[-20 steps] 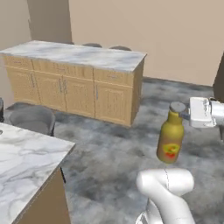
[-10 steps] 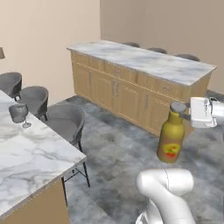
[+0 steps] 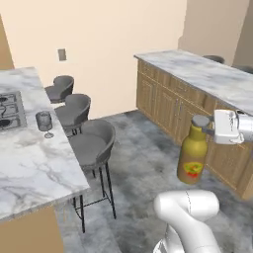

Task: There is a wine glass and glass cup on the dining counter. Place the wine bottle next to the wine glass and the juice bottle next to the glass cup.

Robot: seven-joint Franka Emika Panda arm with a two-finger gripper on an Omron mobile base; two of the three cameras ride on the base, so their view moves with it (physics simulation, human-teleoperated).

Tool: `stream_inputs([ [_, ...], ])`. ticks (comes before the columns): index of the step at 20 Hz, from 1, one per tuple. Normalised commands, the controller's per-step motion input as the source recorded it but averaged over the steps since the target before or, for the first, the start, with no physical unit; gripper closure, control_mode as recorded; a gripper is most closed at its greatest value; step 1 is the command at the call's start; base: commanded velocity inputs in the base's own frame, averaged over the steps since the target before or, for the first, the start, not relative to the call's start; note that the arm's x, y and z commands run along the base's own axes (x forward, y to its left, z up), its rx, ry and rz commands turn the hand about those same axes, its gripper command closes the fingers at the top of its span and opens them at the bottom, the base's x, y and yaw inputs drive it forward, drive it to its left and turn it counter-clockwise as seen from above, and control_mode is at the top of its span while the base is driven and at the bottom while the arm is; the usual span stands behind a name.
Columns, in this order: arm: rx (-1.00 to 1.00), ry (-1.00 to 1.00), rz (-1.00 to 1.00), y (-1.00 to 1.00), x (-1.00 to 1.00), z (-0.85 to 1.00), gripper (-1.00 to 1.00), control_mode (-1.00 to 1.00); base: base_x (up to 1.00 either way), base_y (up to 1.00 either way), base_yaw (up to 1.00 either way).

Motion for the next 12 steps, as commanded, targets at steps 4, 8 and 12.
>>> stream_inputs([
  [4,0.00,0.00,0.00,0.00,0.00,0.00,1.00,1.00,0.21,-0.73,0.54],
  [8,0.00,0.00,0.00,0.00,0.00,0.00,1.00,1.00,0.21,-0.74,0.54],
  [12,0.00,0.00,0.00,0.00,0.00,0.00,1.00,1.00,0.19,-0.79,0.52],
])
